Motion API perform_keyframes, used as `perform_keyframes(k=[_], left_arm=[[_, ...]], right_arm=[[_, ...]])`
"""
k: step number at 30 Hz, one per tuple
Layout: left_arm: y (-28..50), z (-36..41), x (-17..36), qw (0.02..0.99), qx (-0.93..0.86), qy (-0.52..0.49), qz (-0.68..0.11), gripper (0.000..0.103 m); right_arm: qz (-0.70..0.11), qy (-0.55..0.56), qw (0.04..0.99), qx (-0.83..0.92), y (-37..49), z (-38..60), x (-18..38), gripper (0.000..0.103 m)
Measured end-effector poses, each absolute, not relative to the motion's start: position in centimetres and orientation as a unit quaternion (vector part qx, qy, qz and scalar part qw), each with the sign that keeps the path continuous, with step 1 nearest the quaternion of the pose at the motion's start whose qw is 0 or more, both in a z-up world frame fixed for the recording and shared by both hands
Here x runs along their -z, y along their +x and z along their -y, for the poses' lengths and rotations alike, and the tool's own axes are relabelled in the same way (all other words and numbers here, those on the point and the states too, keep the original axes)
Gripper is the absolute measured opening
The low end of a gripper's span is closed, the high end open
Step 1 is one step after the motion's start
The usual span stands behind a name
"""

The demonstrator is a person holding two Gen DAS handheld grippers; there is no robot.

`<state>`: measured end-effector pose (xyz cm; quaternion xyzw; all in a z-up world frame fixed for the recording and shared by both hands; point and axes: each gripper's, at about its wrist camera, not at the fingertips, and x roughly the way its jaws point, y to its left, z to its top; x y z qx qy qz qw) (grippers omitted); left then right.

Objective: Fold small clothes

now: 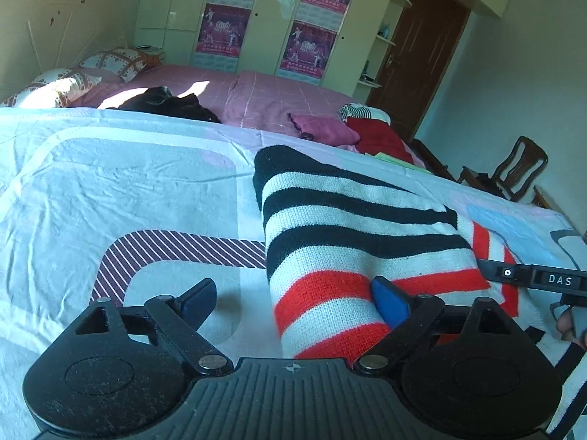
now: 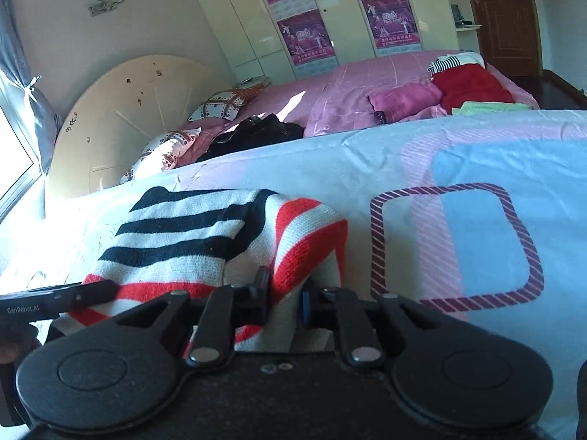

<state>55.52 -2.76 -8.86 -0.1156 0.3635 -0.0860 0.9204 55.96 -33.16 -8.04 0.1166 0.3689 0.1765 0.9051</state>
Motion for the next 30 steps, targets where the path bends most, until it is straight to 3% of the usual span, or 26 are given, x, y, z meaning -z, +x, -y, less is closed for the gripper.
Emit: perform_keyframes(k=[4, 14, 19, 22, 30], left_arm=[[53.8, 2.0, 7.1, 0.925, 0.092, -0.116, -0.349, 0.092], [46.4, 2.6, 6.5, 0.915, 0.135, -0.116, -0.361, 0.092], [45.2, 2.2, 8.0, 0.911, 0.114, -0.104, -0.381, 0.092], [45.1, 2.3, 8.6, 0.91, 0.109, -0.107, -0.385, 0.092], [45.0, 2.8, 8.3, 0.911, 0.094, -0.094, -0.391, 0.092]], right_arm=[[-0.351, 0.099, 0.917, -0.162, 52.8, 33.4, 5.8, 0.035], [-0.352, 0.121, 0.91, -0.185, 42.7, 33.6, 4.7, 0.035], [-0.37, 0.118, 0.905, -0.177, 42.5, 33.5, 5.6, 0.037], [-0.388, 0.111, 0.899, -0.173, 42.9, 33.1, 6.6, 0.044], [-0.406, 0.15, 0.885, -0.171, 43.0, 33.3, 8.4, 0.045]])
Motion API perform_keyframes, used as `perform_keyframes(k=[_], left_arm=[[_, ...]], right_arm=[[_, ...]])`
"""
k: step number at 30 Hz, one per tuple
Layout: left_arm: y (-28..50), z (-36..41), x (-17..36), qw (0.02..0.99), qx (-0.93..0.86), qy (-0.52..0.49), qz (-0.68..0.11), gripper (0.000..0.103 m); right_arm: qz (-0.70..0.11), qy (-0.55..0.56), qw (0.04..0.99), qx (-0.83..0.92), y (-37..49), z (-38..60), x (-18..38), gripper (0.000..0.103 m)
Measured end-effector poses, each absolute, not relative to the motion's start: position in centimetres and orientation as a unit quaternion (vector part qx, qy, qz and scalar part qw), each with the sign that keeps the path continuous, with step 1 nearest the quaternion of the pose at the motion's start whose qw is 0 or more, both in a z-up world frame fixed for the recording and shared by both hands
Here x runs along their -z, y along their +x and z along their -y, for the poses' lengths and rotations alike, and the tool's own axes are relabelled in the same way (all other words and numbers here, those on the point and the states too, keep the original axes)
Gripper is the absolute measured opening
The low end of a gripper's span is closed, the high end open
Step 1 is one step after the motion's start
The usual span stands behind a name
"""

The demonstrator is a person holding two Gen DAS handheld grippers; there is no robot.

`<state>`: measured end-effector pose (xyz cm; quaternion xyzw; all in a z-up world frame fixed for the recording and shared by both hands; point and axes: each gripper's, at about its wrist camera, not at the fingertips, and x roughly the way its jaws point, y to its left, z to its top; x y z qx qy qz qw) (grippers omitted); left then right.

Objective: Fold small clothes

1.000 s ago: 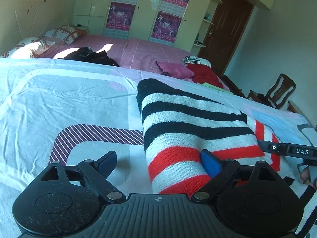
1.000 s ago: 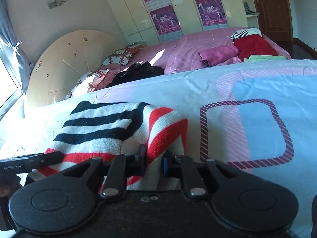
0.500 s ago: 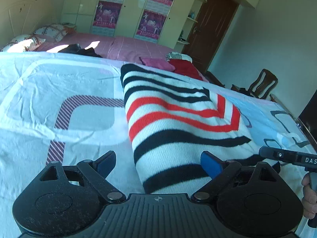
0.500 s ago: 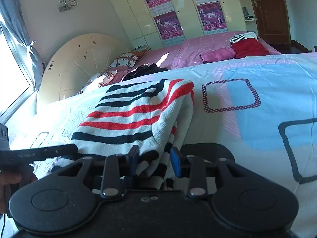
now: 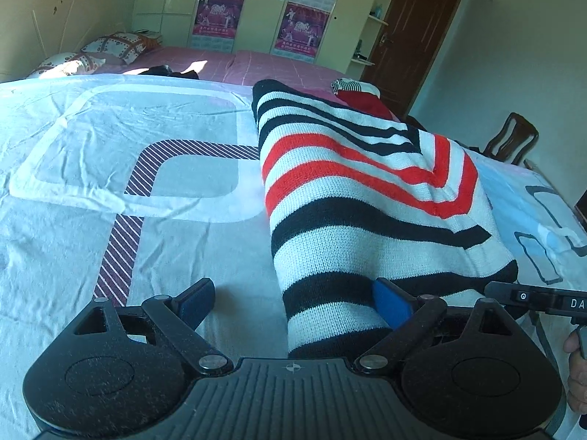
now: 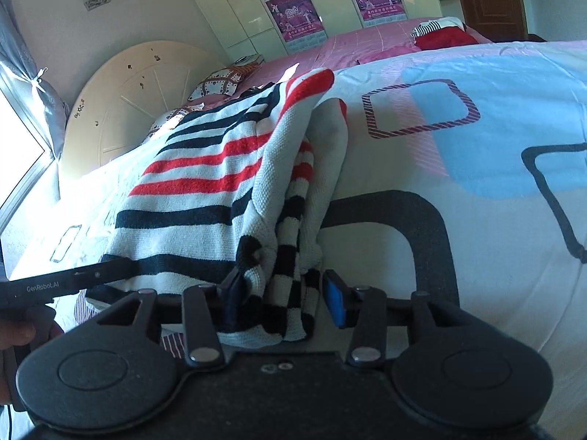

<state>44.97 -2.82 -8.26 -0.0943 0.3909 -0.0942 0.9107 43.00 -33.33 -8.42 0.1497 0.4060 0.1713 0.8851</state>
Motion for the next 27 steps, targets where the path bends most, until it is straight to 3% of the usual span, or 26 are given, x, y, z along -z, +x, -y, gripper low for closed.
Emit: perform_keyframes(k=[8, 16, 18, 20, 23, 27], left_arm=[[45.1, 3.0, 7.7, 0.91, 0.091, -0.084, -0.396, 0.092], [45.5, 1.4, 6.8, 0.907, 0.137, -0.119, -0.381, 0.092], [46.3, 0.3, 6.6, 0.901, 0.158, -0.148, -0.375, 0.092], [47.5, -0.6, 6.6, 0.896, 0.169, -0.173, -0.371, 0.092], [50.0, -1.2, 6.7, 0.895, 0.17, -0.183, -0.369, 0.092], [53.9, -1.4, 6.6, 0.896, 0.174, -0.198, -0.357, 0.092]], right_arm=[[-0.418, 0.159, 0.878, -0.171, 43.2, 33.7, 8.4, 0.054], [-0.385, 0.219, 0.883, -0.156, 42.5, 34.8, 6.8, 0.056], [-0.366, 0.223, 0.892, -0.145, 42.6, 35.2, 6.0, 0.054], [-0.355, 0.225, 0.897, -0.136, 43.2, 35.4, 5.4, 0.044], [-0.348, 0.214, 0.904, -0.124, 45.4, 35.3, 4.6, 0.039], [-0.335, 0.199, 0.913, -0.12, 49.1, 35.2, 4.3, 0.039]])
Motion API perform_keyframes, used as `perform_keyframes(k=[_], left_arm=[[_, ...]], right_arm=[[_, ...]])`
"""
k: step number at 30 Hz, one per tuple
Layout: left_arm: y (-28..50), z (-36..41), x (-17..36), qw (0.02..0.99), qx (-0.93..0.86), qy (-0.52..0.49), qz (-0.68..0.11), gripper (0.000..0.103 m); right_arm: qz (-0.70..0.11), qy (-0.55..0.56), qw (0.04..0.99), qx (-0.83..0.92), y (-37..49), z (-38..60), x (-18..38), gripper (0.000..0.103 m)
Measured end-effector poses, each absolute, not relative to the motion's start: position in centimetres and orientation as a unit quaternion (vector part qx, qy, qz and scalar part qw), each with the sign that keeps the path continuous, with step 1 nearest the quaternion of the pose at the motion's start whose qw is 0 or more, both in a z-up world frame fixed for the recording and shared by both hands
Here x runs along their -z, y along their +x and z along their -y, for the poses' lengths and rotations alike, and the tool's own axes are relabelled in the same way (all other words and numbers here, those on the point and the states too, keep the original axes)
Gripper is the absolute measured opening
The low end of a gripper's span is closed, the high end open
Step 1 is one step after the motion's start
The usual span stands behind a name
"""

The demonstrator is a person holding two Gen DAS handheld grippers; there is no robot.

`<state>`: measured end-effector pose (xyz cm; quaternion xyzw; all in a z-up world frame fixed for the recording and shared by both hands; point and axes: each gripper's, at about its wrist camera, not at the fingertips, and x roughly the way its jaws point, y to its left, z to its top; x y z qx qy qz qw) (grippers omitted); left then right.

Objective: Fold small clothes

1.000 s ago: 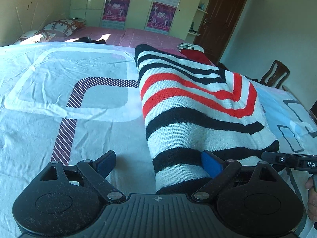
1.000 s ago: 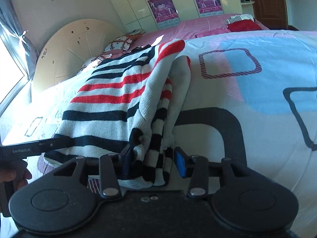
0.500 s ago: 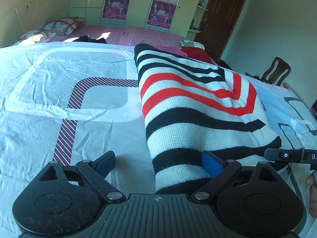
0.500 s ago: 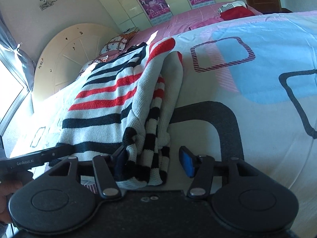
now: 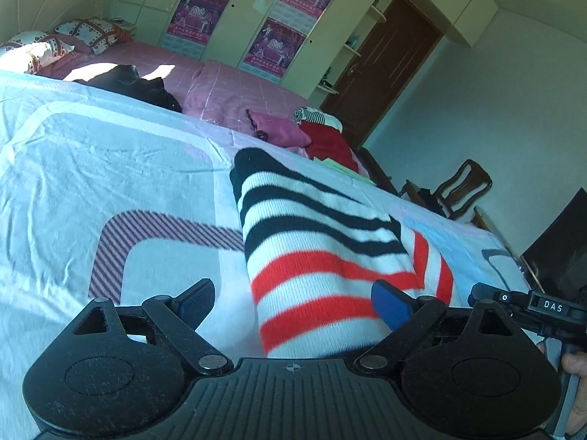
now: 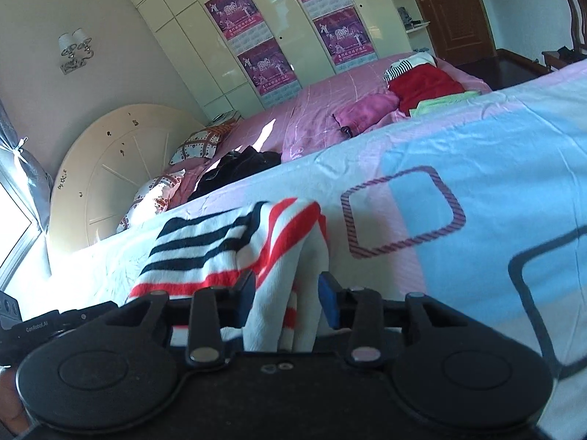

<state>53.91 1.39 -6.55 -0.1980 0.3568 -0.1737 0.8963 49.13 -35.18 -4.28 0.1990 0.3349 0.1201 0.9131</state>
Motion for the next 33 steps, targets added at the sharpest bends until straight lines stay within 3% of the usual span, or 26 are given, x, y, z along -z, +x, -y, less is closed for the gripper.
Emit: perform_keyframes(k=[6, 9, 10, 11, 12, 15, 18, 21, 25, 27, 29, 33], left_arm=[[58.8, -0.6, 7.8, 0.886, 0.181, -0.211, -0.372, 0.092], [60.0, -0.1, 8.5, 0.882, 0.181, -0.222, -0.375, 0.092], [60.2, 0.1, 8.7, 0.883, 0.178, -0.216, -0.378, 0.082], [60.3, 0.5, 9.0, 0.882, 0.176, -0.208, -0.385, 0.064], [60.2, 0.7, 9.3, 0.88, 0.183, -0.208, -0.387, 0.058], [59.2, 1.2, 9.3, 0.898, 0.171, -0.185, -0.362, 0.057], [58.9, 1.6, 9.8, 0.897, 0.163, -0.191, -0.365, 0.062], [59.0, 1.5, 10.0, 0.894, 0.159, -0.198, -0.369, 0.065], [58.8, 1.4, 8.7, 0.895, 0.149, -0.175, -0.382, 0.078], [57.8, 1.6, 7.7, 0.902, 0.147, -0.148, -0.378, 0.085], [56.3, 1.5, 6.8, 0.907, 0.152, -0.132, -0.37, 0.089], [53.6, 0.1, 6.6, 0.896, 0.168, -0.17, -0.374, 0.089]], right_arm=[[-0.348, 0.198, 0.907, -0.128, 55.2, 35.0, 5.9, 0.037], [-0.345, 0.192, 0.907, -0.15, 56.6, 34.4, 6.3, 0.027], [-0.343, 0.184, 0.908, -0.155, 56.9, 34.2, 6.5, 0.022], [-0.341, 0.178, 0.909, -0.163, 57.0, 33.9, 6.5, 0.01], [-0.329, 0.172, 0.912, -0.175, 56.8, 33.7, 6.3, 0.01], [-0.301, 0.155, 0.922, -0.187, 56.0, 33.7, 5.9, 0.01], [-0.359, 0.156, 0.906, -0.159, 57.6, 34.6, 8.8, 0.01], [-0.354, 0.172, 0.904, -0.166, 57.6, 35.1, 9.2, 0.01], [-0.359, 0.178, 0.902, -0.158, 56.5, 35.4, 8.1, 0.034], [-0.362, 0.185, 0.9, -0.159, 55.3, 36.0, 7.5, 0.061], [-0.364, 0.197, 0.895, -0.17, 53.9, 36.7, 7.1, 0.069], [-0.376, 0.239, 0.875, -0.187, 51.5, 38.0, 7.3, 0.069]])
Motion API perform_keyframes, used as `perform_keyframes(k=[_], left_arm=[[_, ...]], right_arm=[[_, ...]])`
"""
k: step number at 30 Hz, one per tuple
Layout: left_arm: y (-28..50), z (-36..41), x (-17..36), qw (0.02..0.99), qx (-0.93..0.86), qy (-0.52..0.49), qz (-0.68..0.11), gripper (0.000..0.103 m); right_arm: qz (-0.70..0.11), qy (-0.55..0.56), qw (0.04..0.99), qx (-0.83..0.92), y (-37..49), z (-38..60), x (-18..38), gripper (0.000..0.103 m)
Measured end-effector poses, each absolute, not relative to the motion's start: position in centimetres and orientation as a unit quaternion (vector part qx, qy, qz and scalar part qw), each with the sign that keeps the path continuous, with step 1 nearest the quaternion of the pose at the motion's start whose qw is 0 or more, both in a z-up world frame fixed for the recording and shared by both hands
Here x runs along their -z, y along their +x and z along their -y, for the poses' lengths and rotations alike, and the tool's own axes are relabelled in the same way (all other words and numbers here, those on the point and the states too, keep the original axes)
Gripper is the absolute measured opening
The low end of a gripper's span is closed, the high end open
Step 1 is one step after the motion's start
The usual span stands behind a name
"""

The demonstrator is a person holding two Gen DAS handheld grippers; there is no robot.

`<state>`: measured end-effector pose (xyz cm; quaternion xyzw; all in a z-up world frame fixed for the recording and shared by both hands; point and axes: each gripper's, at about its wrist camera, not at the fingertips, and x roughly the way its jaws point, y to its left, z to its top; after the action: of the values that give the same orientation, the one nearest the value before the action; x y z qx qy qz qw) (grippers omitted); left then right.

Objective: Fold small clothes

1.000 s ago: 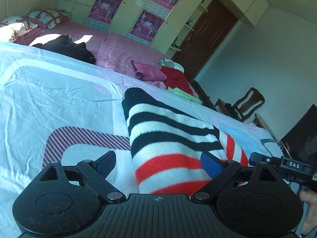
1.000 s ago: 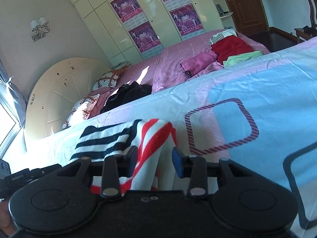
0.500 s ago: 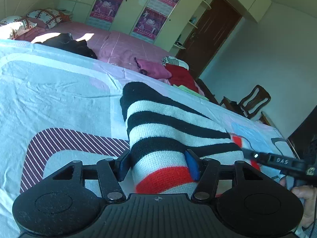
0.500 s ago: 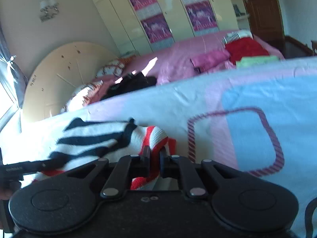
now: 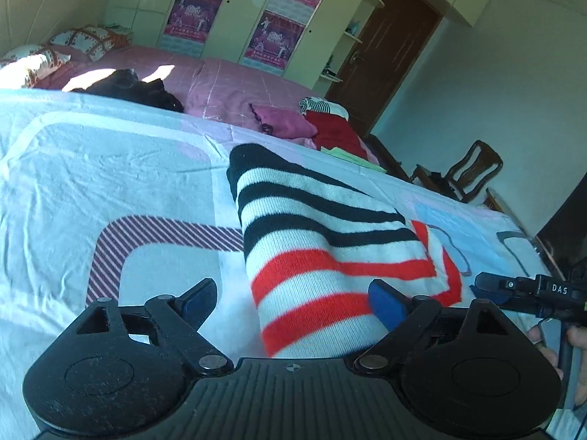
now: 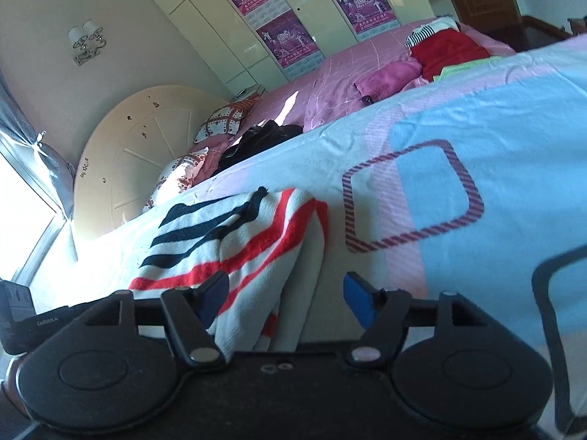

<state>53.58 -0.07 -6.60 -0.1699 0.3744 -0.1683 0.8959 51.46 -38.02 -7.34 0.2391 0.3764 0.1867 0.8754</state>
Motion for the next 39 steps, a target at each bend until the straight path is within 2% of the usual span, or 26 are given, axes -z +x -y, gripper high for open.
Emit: perform_keyframes(k=[6, 14, 28, 33, 35, 39], left_arm=[[52.9, -1.1, 9.1, 0.843, 0.231, -0.254, -0.414, 0.088], [53.2, 1.1, 9.2, 0.842, 0.24, -0.216, -0.433, 0.088], [54.9, 2.0, 9.5, 0.839, 0.253, -0.197, -0.439, 0.089], [55.5, 1.2, 10.0, 0.831, 0.258, -0.231, -0.435, 0.089], [55.9, 0.9, 10.3, 0.827, 0.261, -0.248, -0.433, 0.089], [56.5, -0.4, 11.2, 0.805, 0.272, -0.3, -0.433, 0.089]], right_arm=[[-0.399, 0.328, 0.831, -0.204, 50.3, 39.1, 8.9, 0.07], [-0.432, 0.369, 0.792, -0.223, 50.5, 39.0, 11.0, 0.07], [-0.445, 0.35, 0.779, -0.268, 52.6, 37.4, 11.1, 0.075], [-0.443, 0.335, 0.783, -0.281, 53.3, 36.4, 11.0, 0.077], [-0.441, 0.327, 0.786, -0.285, 53.4, 36.2, 10.9, 0.075], [-0.442, 0.328, 0.783, -0.29, 53.4, 37.1, 11.1, 0.062]])
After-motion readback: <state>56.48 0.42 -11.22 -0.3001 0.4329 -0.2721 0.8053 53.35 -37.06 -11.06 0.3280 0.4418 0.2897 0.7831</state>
